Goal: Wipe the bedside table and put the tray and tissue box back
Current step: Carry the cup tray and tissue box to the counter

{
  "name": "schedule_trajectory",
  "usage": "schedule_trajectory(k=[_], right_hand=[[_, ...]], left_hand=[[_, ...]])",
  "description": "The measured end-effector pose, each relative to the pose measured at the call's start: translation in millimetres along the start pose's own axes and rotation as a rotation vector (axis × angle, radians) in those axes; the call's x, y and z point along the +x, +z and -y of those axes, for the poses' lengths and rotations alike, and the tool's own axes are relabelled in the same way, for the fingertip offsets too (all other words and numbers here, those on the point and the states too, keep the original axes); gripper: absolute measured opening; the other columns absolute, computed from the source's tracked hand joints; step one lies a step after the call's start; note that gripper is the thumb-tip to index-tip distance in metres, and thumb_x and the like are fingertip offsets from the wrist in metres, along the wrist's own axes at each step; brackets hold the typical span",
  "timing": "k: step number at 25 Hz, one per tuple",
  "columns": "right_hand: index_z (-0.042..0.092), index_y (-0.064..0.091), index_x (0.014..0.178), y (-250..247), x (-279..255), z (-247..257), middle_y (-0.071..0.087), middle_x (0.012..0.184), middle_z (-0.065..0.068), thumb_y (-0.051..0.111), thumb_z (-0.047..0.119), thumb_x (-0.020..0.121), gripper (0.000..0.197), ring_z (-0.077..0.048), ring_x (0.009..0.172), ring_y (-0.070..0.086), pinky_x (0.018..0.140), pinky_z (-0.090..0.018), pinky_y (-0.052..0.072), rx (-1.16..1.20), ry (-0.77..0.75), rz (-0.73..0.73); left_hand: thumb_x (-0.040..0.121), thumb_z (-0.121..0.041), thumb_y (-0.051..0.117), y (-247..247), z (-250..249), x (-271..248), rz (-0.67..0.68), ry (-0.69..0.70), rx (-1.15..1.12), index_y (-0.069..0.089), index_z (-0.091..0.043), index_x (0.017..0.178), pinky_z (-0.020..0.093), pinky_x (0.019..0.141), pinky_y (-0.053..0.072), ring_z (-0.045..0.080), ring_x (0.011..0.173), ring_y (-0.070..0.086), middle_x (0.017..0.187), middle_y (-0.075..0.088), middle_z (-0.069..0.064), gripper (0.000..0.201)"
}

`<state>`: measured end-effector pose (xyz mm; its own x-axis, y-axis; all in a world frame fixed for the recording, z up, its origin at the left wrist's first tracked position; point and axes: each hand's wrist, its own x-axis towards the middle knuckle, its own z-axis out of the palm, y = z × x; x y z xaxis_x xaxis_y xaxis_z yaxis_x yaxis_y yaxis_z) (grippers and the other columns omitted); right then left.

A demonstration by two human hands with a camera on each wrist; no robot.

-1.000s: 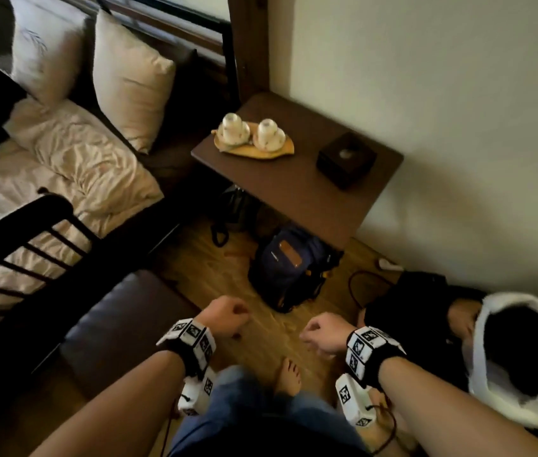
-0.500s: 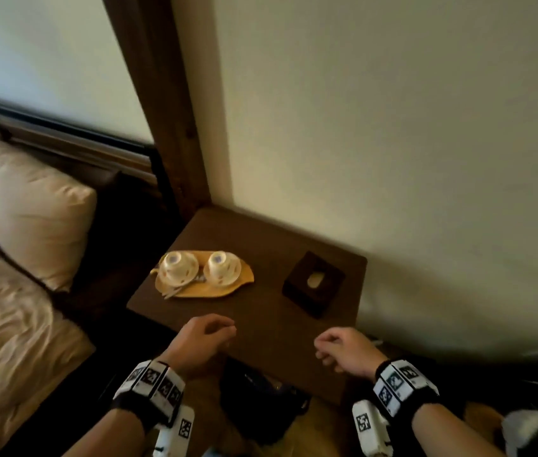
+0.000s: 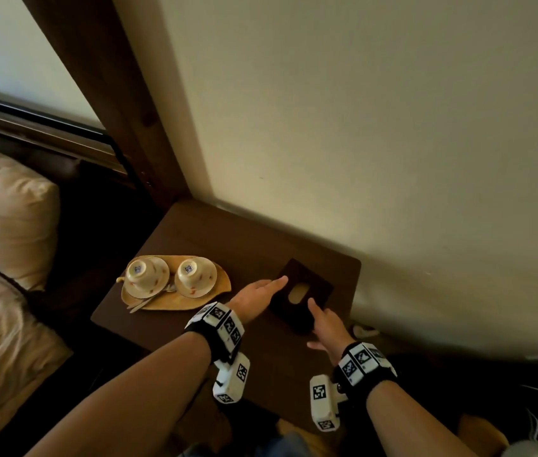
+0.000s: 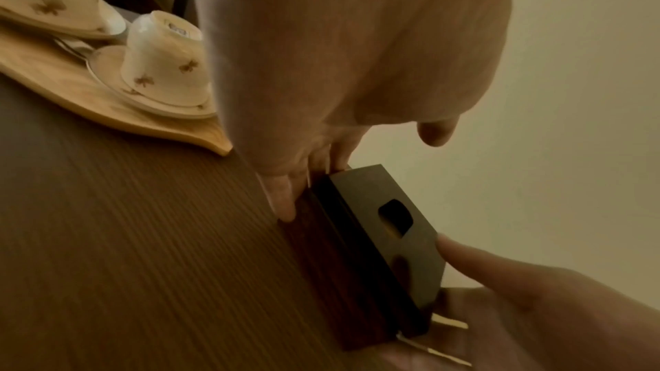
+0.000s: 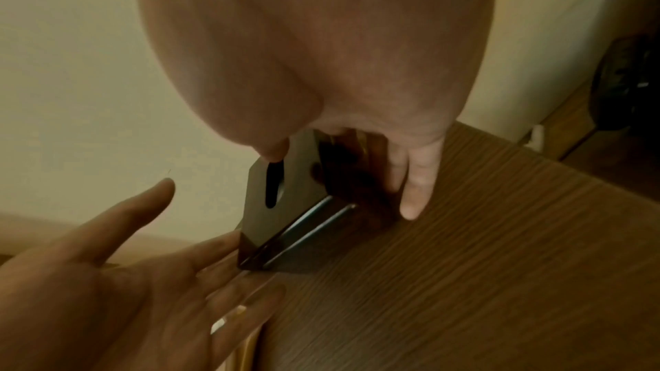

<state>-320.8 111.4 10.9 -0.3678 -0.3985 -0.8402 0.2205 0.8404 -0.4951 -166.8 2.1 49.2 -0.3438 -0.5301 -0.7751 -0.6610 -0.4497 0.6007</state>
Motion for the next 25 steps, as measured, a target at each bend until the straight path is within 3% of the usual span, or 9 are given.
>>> schedule_trajectory(k=[4, 6, 9, 11, 13, 16, 20, 23, 25], right_hand=[[0.024, 0.02, 0.166, 4.4, 16.1, -12.8, 0.031, 0.172, -0.01, 0.049, 0.083, 0.086, 0.104, -0.036, 0.15, 0.042, 0.112, -0.056, 0.049, 0.043, -0.055, -0.027], [0.029, 0.025, 0.162, 4.4, 15.8, -13.4, 0.044, 0.163, -0.008, 0.051, 0.089, 0.073, 0.11, -0.034, 0.14, 0.051, 0.114, -0.059, 0.045, 0.079, -0.05, -0.025], [0.024, 0.029, 0.156, -0.5, -2.5, -1.0, 0.059, 0.134, -0.004, 0.058, 0.066, 0.096, 0.079, -0.016, 0.1, 0.062, 0.08, -0.037, 0.054, 0.265, -0.065, -0.019], [0.023, 0.032, 0.152, -4.8, -4.2, 2.2, 0.061, 0.123, -0.004, 0.063, 0.047, 0.102, 0.064, -0.012, 0.092, 0.063, 0.066, -0.03, 0.047, 0.35, -0.086, -0.02], [0.026, 0.036, 0.146, -4.6, -4.7, 2.1, 0.064, 0.134, -0.01, 0.071, 0.04, 0.098, 0.061, -0.019, 0.101, 0.067, 0.076, -0.034, 0.052, 0.464, -0.093, -0.019], [0.031, 0.043, 0.14, 5.7, -12.3, 2.3, 0.059, 0.147, -0.015, 0.086, 0.033, 0.083, 0.071, -0.03, 0.121, 0.064, 0.104, -0.051, 0.053, 0.633, -0.116, -0.065], [0.015, 0.058, 0.137, 16.2, -18.4, 7.4, 0.064, 0.14, -0.016, 0.104, 0.033, 0.048, 0.102, -0.035, 0.122, 0.067, 0.099, -0.052, 0.06, 0.755, -0.008, -0.11], [0.014, 0.06, 0.123, 24.1, -22.1, 11.1, 0.063, 0.134, -0.02, 0.096, 0.03, 0.07, 0.066, -0.038, 0.12, 0.065, 0.101, -0.053, 0.06, 0.892, 0.088, -0.125], [0.015, 0.058, 0.126, 24.3, -24.2, 10.1, 0.061, 0.132, -0.019, 0.092, 0.032, 0.076, 0.063, -0.038, 0.12, 0.064, 0.103, -0.053, 0.059, 0.92, 0.101, -0.13]], left_hand=[[0.072, -0.074, 0.068, 13.1, 2.6, 5.8, -0.069, -0.033, -0.17, 0.05, -0.023, 0.156, 0.048, 0.122, 0.041, 0.025, 0.144, 0.051, 0.158, 0.054, 0.003, 0.1], [0.078, -0.066, 0.072, 16.8, 2.6, 6.7, -0.087, -0.04, -0.197, 0.048, -0.021, 0.157, 0.048, 0.119, 0.045, 0.026, 0.141, 0.054, 0.156, 0.055, 0.005, 0.094], [0.094, -0.047, 0.071, 18.2, 2.2, 8.0, -0.087, -0.031, -0.206, 0.044, -0.019, 0.159, 0.046, 0.112, 0.052, 0.026, 0.137, 0.056, 0.156, 0.053, 0.007, 0.076], [0.095, -0.043, 0.072, 15.0, 0.3, 9.2, -0.044, -0.016, -0.208, 0.045, -0.018, 0.158, 0.043, 0.108, 0.056, 0.024, 0.132, 0.06, 0.152, 0.056, 0.007, 0.073], [0.094, -0.041, 0.074, 9.3, -0.2, 8.7, 0.019, 0.015, -0.2, 0.046, -0.017, 0.157, 0.042, 0.107, 0.057, 0.022, 0.127, 0.063, 0.147, 0.06, 0.006, 0.073], [0.091, -0.042, 0.076, -0.5, 4.6, 8.9, 0.106, 0.053, -0.183, 0.049, -0.017, 0.153, 0.041, 0.108, 0.057, 0.02, 0.124, 0.067, 0.141, 0.065, 0.004, 0.072], [0.083, -0.044, 0.079, -6.9, 12.3, 8.2, 0.216, 0.051, -0.239, 0.047, -0.018, 0.157, 0.039, 0.106, 0.057, 0.021, 0.125, 0.067, 0.145, 0.064, 0.005, 0.085], [0.095, -0.037, 0.074, -20.0, 29.0, 5.6, 0.207, 0.002, -0.334, 0.052, -0.018, 0.151, 0.039, 0.1, 0.059, 0.022, 0.123, 0.067, 0.141, 0.066, 0.007, 0.064], [0.098, -0.035, 0.072, -38.6, 54.9, 6.7, 0.098, -0.133, -0.458, 0.061, -0.015, 0.139, 0.038, 0.09, 0.062, 0.021, 0.109, 0.073, 0.126, 0.075, 0.009, 0.047]])
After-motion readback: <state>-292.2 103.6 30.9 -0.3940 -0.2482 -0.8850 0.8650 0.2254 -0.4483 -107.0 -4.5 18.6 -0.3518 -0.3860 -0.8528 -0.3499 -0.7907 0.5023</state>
